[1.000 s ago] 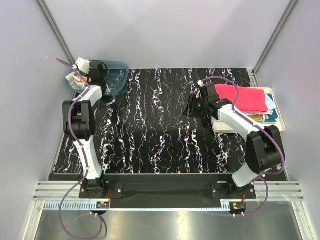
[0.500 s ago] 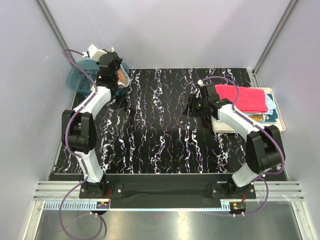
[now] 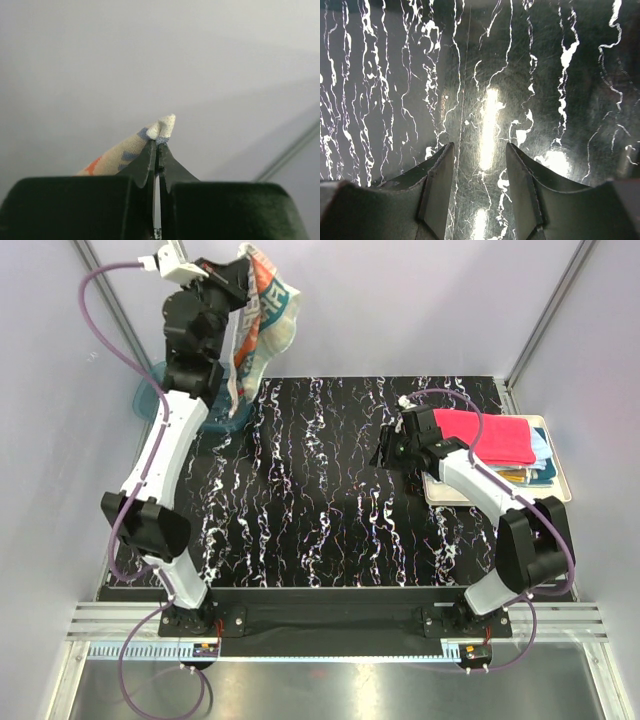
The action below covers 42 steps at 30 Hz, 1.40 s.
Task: Fold and stack the towels
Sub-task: Move the towel to the center of the board
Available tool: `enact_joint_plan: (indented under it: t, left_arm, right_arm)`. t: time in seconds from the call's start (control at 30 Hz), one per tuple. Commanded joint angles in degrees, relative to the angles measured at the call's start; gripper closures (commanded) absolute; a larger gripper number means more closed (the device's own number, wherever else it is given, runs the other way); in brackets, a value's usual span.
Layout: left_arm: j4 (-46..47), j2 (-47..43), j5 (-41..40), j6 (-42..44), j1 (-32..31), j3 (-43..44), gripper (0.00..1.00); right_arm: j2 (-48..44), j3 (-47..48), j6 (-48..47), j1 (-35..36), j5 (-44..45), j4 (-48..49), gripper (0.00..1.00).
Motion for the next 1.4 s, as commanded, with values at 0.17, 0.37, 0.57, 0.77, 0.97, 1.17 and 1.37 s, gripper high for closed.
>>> enact_joint_plan:
  t: [0.17, 0.37, 0.57, 0.77, 0.97, 1.17, 1.37]
  left_arm:
    - [-3.61, -12.22, 27.06, -2.91, -4.32, -8.85, 1.0]
    - [6.15, -33.66, 18.56, -5.56, -19.49, -50.68, 1.0]
    - [0.71, -46.06, 15.73, -6.87, -31.37, -77.73, 1.0]
    - [-6.55, -55.03, 14.5, -14.87, -37.28, -93.16, 1.0]
    - [-31.3, -60.84, 10.73, -24.09, -37.99, -92.57, 1.0]
    - [-50.34, -64.18, 4.82, -28.4, -39.31, -86.76, 1.0]
    - [-54.56, -61.64, 6.95, -28.68, -42.56, -85.36, 0.81]
  right_arm:
    - [-4.72, 3.14, -0.66, 0.59, 7.14, -0.6, 0.47]
    - [-7.7, 0.78, 2.15, 0.59, 12.78, -1.92, 0.46]
    - [-11.22, -7.04, 6.19, 0.59, 13.21, 0.98, 0.45]
    - [-8.16, -6.79, 5.76, 0.59, 13.22, 2.21, 0.45]
    - [1.24, 1.63, 2.96, 0.67, 8.82, 4.67, 0.44]
    - [17.84, 16.92, -1.62, 0.5, 4.26, 4.84, 0.43]
    - [31.83, 32.56, -0.75, 0.59, 0.48, 2.04, 0.38]
